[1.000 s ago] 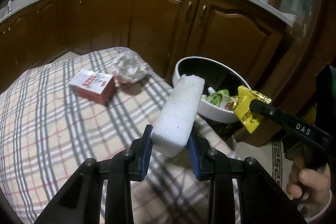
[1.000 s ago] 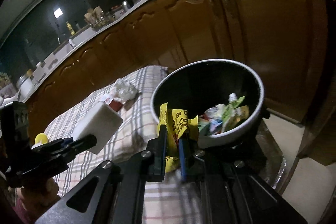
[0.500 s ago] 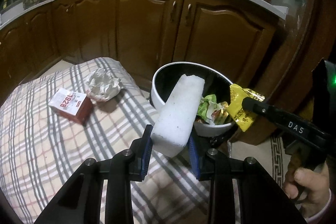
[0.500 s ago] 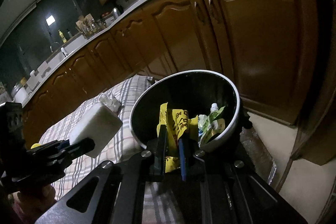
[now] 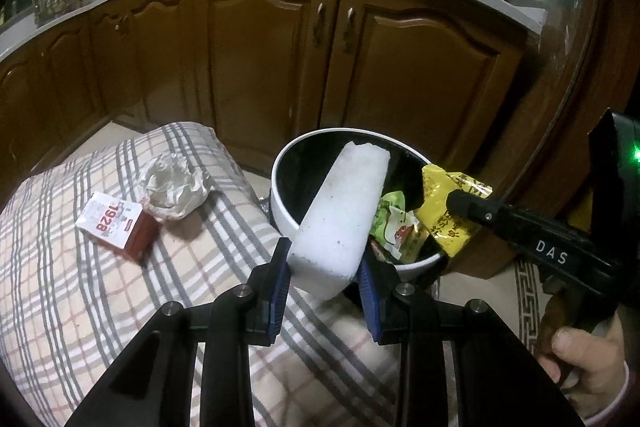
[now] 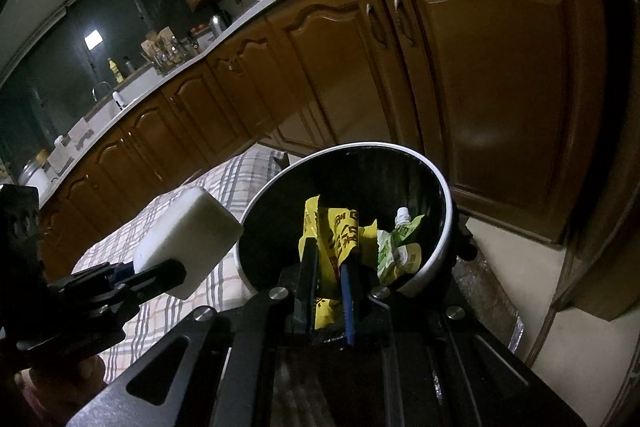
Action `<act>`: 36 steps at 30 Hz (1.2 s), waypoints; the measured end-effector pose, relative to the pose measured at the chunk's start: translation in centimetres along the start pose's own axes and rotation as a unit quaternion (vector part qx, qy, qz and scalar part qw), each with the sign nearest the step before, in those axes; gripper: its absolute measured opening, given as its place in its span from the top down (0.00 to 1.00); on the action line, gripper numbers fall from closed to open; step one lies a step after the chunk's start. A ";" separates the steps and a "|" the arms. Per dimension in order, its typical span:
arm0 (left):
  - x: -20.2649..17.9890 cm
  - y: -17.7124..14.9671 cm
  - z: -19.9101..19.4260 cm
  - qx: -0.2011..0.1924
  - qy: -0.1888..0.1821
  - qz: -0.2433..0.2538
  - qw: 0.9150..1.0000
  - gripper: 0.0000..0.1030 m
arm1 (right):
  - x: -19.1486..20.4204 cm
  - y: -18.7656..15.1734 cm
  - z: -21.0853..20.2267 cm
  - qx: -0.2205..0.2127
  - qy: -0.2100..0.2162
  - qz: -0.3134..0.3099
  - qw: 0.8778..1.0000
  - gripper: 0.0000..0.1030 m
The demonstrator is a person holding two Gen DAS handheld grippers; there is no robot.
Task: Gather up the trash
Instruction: 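Carry the foam block and yellow wrapper over the black bin and open both tools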
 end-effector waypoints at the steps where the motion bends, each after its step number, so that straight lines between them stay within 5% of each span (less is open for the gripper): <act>1: 0.0 0.2 0.2 0.001 0.000 -0.001 1.000 0.71 | -0.1 0.1 0.1 0.000 -0.001 0.000 1.000 0.90; 36: 0.0 3.3 6.3 0.031 -0.006 -0.010 0.999 0.68 | -0.6 2.6 4.5 0.026 -0.024 -0.017 0.999 0.90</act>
Point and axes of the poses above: each gripper's, at about its wrist camera, not at the fingertips, and z roughly the way its jaws point, x to its left, y to its top, the point moved 5 cm from there along z, roughly the way its jaws point, and after that the axes turned 8 degrees about -y, right-handed, at the moved point
